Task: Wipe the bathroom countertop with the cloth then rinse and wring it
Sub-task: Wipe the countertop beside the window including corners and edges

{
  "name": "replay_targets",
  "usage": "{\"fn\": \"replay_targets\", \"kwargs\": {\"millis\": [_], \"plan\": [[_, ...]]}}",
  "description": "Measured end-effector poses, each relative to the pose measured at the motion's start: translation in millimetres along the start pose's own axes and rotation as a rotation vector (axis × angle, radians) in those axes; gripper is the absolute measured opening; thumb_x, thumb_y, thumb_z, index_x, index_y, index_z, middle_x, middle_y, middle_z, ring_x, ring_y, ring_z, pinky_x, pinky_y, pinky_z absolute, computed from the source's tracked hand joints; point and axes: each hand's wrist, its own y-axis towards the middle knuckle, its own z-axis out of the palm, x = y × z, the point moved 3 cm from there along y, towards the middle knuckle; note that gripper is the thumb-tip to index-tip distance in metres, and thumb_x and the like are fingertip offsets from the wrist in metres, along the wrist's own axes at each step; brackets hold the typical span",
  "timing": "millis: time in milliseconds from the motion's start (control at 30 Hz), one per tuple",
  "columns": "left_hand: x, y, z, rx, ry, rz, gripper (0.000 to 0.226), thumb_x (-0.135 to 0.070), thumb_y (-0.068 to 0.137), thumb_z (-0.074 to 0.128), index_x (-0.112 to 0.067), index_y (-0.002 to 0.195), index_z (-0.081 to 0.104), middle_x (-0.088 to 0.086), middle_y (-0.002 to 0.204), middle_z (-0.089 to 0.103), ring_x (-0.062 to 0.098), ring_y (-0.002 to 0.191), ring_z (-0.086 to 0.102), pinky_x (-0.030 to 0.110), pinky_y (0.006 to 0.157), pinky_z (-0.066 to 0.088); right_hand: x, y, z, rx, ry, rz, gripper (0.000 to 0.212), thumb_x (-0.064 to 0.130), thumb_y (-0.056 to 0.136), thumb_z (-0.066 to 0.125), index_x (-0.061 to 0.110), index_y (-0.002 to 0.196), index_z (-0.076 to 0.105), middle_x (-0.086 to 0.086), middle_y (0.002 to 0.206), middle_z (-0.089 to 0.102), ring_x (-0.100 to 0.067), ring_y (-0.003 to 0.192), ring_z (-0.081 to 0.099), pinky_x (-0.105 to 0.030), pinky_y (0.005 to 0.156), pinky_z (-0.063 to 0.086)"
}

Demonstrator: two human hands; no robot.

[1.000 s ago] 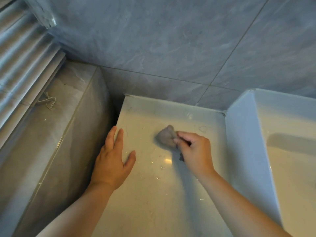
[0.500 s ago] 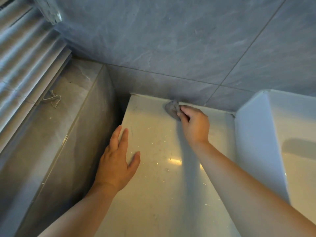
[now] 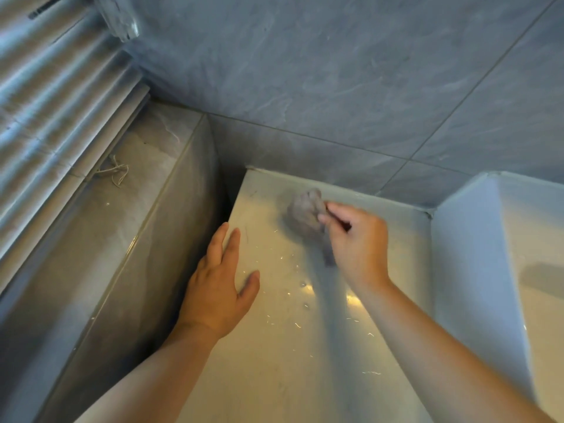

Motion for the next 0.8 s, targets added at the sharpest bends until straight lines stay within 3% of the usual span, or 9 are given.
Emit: {"fn": "replay_targets", "kwargs": {"millis": [133, 200, 267, 400, 500, 633, 800], "plan": [[1, -1, 0, 0.005, -0.002, -0.005, 0.077, -0.056, 0.088, 0.038, -0.024, 0.151, 0.008, -0.012, 0.157, -0.01, 0.016, 0.139, 0.026, 0.03, 0.107, 0.031, -10, 60, 27, 0.028, -0.168, -0.055, 0.022, 0.014, 0.081, 0.066, 0.011, 0.101, 0.074, -0.007, 0.098, 0.074, -0.027, 0.09, 0.068, -0.032, 0.076, 0.052], [1, 0, -1, 0.008, -0.003, -0.005, 0.078, -0.06, 0.086, 0.033, -0.025, 0.151, 0.007, -0.013, 0.156, -0.011, 0.015, 0.139, 0.026, 0.03, 0.107, 0.031, -22, 66, 44, 0.083, -0.226, -0.05, 0.019, 0.019, 0.08, 0.064, 0.014, 0.096, 0.075, -0.009, 0.094, 0.074, -0.031, 0.087, 0.067, -0.039, 0.074, 0.053], [0, 0, -1, 0.004, 0.0, 0.001, 0.081, -0.064, 0.083, 0.026, -0.025, 0.151, 0.007, -0.014, 0.156, -0.011, 0.015, 0.138, 0.027, 0.03, 0.107, 0.031, -30, 60, 55, 0.088, -0.207, -0.014, 0.022, 0.025, 0.08, 0.059, 0.018, 0.094, 0.074, -0.005, 0.091, 0.074, -0.028, 0.085, 0.066, -0.039, 0.072, 0.052], [1, 0, 0, 0.017, -0.003, -0.011, 0.077, -0.06, 0.087, 0.031, -0.026, 0.151, 0.004, -0.015, 0.155, -0.015, 0.014, 0.139, 0.024, 0.03, 0.107, 0.03, -34, 40, 60, 0.107, -0.164, 0.003, 0.025, 0.031, 0.081, 0.055, 0.026, 0.098, 0.073, 0.005, 0.091, 0.074, -0.02, 0.086, 0.065, -0.035, 0.074, 0.049], [1, 1, 0, 0.004, -0.007, -0.001, 0.082, -0.065, 0.081, 0.024, -0.026, 0.151, 0.007, -0.014, 0.156, -0.012, 0.014, 0.138, 0.026, 0.03, 0.106, 0.032, -32, 20, 59, 0.148, -0.144, -0.057, 0.019, 0.026, 0.082, 0.056, 0.025, 0.091, 0.073, 0.008, 0.086, 0.072, -0.013, 0.082, 0.063, -0.022, 0.067, 0.039], [1, 1, -1, -0.012, -0.014, 0.001, 0.084, -0.065, 0.079, 0.024, -0.023, 0.151, 0.013, -0.012, 0.157, -0.007, 0.016, 0.137, 0.028, 0.03, 0.105, 0.033, -27, -13, 59, 0.131, -0.136, -0.103, 0.021, 0.019, 0.082, 0.058, 0.023, 0.095, 0.075, 0.01, 0.095, 0.072, -0.008, 0.089, 0.061, -0.016, 0.074, 0.038], [0, -3, -5, -0.012, -0.06, -0.008, 0.077, -0.05, 0.088, 0.049, -0.018, 0.151, 0.017, -0.008, 0.158, 0.002, 0.015, 0.139, 0.027, 0.03, 0.106, 0.031, -24, -39, 55, 0.134, -0.106, -0.094, 0.021, 0.02, 0.083, 0.059, 0.022, 0.096, 0.075, 0.01, 0.096, 0.072, -0.009, 0.089, 0.062, -0.022, 0.078, 0.045]]}}
